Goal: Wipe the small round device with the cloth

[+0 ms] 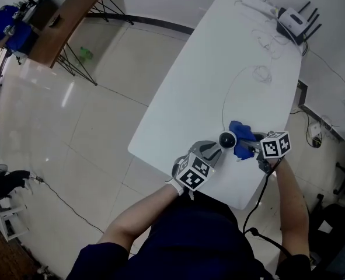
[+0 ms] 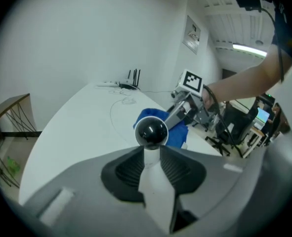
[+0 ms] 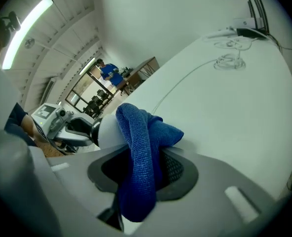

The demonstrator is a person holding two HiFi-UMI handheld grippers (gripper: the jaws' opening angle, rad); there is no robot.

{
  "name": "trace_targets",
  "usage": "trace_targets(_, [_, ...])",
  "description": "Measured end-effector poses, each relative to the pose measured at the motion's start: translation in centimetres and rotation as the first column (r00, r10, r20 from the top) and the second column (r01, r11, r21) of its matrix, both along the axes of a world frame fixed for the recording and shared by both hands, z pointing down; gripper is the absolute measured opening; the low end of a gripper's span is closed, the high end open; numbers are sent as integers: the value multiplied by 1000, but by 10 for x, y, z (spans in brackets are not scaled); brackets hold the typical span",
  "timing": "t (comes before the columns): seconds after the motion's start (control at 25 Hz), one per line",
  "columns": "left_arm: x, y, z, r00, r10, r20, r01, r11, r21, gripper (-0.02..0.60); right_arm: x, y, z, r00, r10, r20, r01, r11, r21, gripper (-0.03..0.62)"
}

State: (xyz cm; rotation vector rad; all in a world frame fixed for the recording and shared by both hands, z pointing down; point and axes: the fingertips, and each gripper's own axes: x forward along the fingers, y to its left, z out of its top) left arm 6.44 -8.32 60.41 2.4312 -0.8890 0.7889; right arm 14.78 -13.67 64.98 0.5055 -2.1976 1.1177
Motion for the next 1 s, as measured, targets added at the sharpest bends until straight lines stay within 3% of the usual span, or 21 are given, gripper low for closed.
trace_targets(0.08, [-1, 1, 0, 1000, -3, 3, 3, 1000, -2, 101, 5, 0, 15, 998, -25, -53, 24, 1000, -15, 143])
trace_targets(0.2, [-4, 2, -4, 1000, -4, 1, 4, 1000, 7, 101, 7, -4, 8, 998, 16, -56, -15, 1000, 21, 143])
trace_targets(0.28, [-5, 4, -9, 1000, -6, -2, 6, 1000, 21, 101, 7, -5, -14, 997, 54, -55, -47, 993, 112, 143])
trace_targets(0.36, [-9, 7, -14, 1000, -17, -3, 17, 999, 36, 101, 7, -1, -43, 994, 65, -86, -42, 967, 253, 143])
trace_targets(0.44, [-16, 9, -18, 999, -43, -6, 43, 998, 50, 101, 4, 7, -77, 989, 71, -130, -13, 915, 403, 143])
trace_targets(0.52, [-23, 13, -22, 997, -70, -18, 71, 996, 55, 101, -2, 19, -109, 983, 76, -167, 25, 846, 533, 143])
trace_targets(0.64, [-31, 22, -26, 995, -94, -32, 96, 994, 51, 101, -23, 42, -140, 960, 21, -278, 182, 711, 680, 143])
trace_targets(0.72, [-34, 27, -26, 995, -100, -28, 101, 993, 53, 101, -42, 57, -139, 906, -66, -419, 371, 599, 710, 143])
trace_targets(0.8, [-33, 30, -27, 995, -95, -26, 96, 994, 55, 101, -55, 67, -124, 826, -158, -541, 537, 511, 671, 143])
trace_targets(0.88, [-27, 33, -30, 997, -77, -28, 78, 995, 61, 101, -60, 67, -113, 770, -215, -600, 621, 469, 628, 143])
trace_targets(1.0, [-16, 34, -34, 999, -36, -25, 38, 996, 82, 101, -61, 50, -119, 761, -244, -601, 634, 479, 608, 143])
